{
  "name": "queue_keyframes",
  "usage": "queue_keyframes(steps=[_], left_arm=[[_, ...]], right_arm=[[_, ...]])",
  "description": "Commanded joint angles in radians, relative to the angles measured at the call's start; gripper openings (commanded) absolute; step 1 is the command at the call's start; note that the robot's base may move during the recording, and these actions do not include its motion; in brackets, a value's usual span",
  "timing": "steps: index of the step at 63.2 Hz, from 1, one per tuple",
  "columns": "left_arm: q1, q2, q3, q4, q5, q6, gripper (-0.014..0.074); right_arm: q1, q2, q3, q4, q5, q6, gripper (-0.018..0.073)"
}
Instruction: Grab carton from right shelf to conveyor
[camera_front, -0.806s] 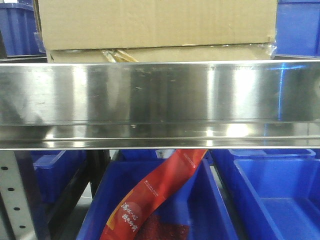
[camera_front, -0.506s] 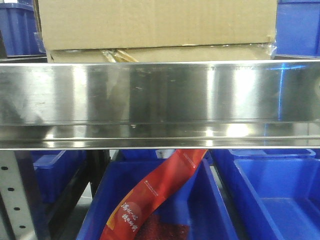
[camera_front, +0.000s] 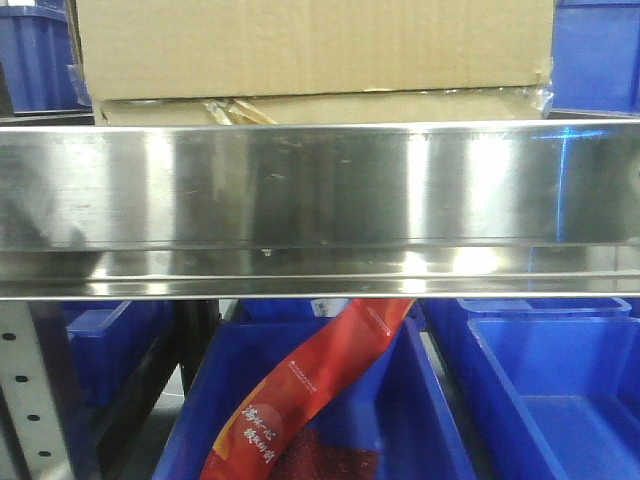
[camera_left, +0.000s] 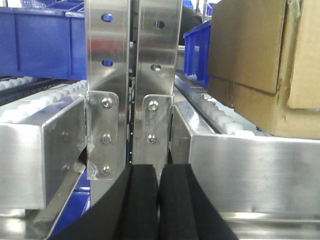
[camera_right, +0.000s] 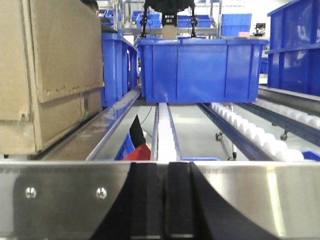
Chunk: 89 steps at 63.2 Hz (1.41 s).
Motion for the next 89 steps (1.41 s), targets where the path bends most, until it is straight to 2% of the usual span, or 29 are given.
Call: queue_keyframes(steps=[1,14,21,25,33,38,42,49,56,62,67,72,77,89], left_arm=[[0.003,-0.004,-0.003,-0.004,-0.037,0.003,0.0001],[0.003,-0.004,-0.003,-0.004,-0.154,0.003,-0.0013],[0.003,-0.004,-0.024,-0.004,-0.192,0.003,-0.0013],[0.003,-0.004,-0.091,-0.004,-0.133,0.003,-0.0013],[0.003,0.007,-0.278,0.024,0.066,0.003,-0.001],[0.003,0.053,-0.393,0.029,0.164,0.003,0.0033],[0.003,0.105,-0.485,0.029,0.25,0.005,0.0109],[0.003,0.194,-0.594,0.029,0.313,0.008,0.0249],[0.003,0.269,-0.652,0.031,0.316,0.008,0.0347],[0.003,0.313,-0.674,0.058,0.306,0.008,0.04],[-0.002,0.352,-0.7,0.055,0.311,0.023,0.0437],[-0.042,0.384,-0.728,0.055,0.321,0.083,0.0475],[-0.122,0.431,-0.775,0.053,0.36,0.131,0.0496],[-0.341,0.606,-0.923,0.053,0.478,0.131,0.0498]], right_arm=[[0.002,-0.004,-0.001,-0.009,-0.042,-0.007,-0.0075],[0.002,-0.004,-0.001,0.006,-0.083,-0.007,-0.0075],[0.002,-0.004,-0.115,0.006,-0.041,-0.007,-0.0075],[0.002,-0.004,-0.225,0.006,0.056,-0.007,-0.0075],[0.002,0.035,-0.416,0.006,0.259,-0.007,-0.0075],[0.002,0.093,-0.518,0.012,0.336,-0.007,-0.0059],[0.002,0.152,-0.59,0.035,0.373,-0.007,0.0012],[0.002,0.238,-0.663,0.071,0.38,-0.007,0.0195],[0.002,0.312,-0.691,0.071,0.373,-0.007,0.0424],[0.002,0.356,-0.691,0.035,0.365,-0.007,0.0574],[0.002,0.383,-0.691,0.012,0.36,-0.007,0.0568],[0.004,0.394,-0.7,0.012,0.37,-0.007,0.0568],[0.018,0.406,-0.725,0.012,0.386,-0.009,0.0568],[0.109,0.479,-0.808,0.012,0.431,-0.009,0.0568]])
